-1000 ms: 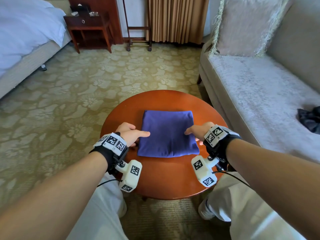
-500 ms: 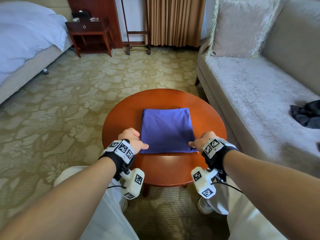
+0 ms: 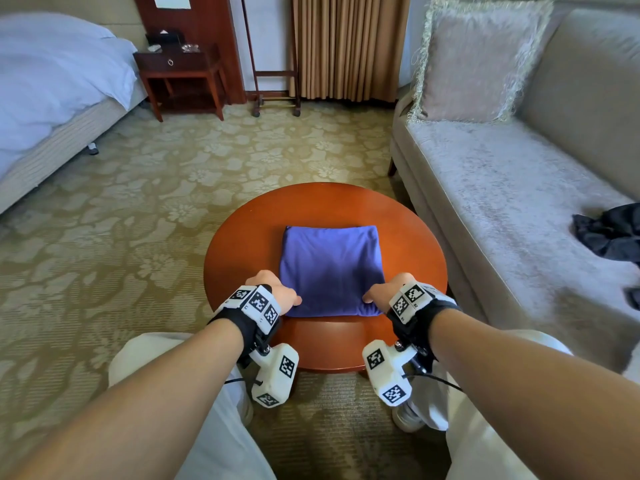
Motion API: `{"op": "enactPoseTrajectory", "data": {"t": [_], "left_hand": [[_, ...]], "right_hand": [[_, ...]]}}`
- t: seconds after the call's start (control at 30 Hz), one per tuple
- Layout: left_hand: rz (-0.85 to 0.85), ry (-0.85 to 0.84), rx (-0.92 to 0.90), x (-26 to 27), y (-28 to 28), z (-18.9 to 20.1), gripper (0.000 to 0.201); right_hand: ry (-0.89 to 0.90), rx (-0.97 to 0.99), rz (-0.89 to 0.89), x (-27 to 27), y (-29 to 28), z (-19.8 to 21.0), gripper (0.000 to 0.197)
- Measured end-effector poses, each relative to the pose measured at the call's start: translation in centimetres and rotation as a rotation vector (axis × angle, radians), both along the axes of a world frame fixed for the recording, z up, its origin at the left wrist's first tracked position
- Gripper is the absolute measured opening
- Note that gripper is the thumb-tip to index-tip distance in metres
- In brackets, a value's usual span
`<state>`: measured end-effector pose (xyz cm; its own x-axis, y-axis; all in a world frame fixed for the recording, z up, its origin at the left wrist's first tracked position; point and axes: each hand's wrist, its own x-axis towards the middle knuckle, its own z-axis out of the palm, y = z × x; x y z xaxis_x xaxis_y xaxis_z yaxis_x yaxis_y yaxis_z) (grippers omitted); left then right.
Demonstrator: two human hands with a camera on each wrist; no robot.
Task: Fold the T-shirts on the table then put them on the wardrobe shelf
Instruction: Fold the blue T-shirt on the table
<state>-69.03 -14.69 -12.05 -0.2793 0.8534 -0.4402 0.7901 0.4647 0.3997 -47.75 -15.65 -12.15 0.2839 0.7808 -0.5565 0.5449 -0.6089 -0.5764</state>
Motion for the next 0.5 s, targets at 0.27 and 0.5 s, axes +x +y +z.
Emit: {"op": "enactPoseTrajectory", "data": {"t": [0.27, 0.5], "left_hand": [[0.056, -0.133, -0.030, -0.6, -0.6, 0.7, 0.055], [0.097, -0.628, -0.020, -1.3, -1.8, 3.8, 0.023]], "right_hand": [[-0.033, 0.021, -0.156, 0.0, -1.7, 1.9, 0.042], [0.225, 0.322, -0.206, 0.5, -2.2, 4.2, 0.053]]}}
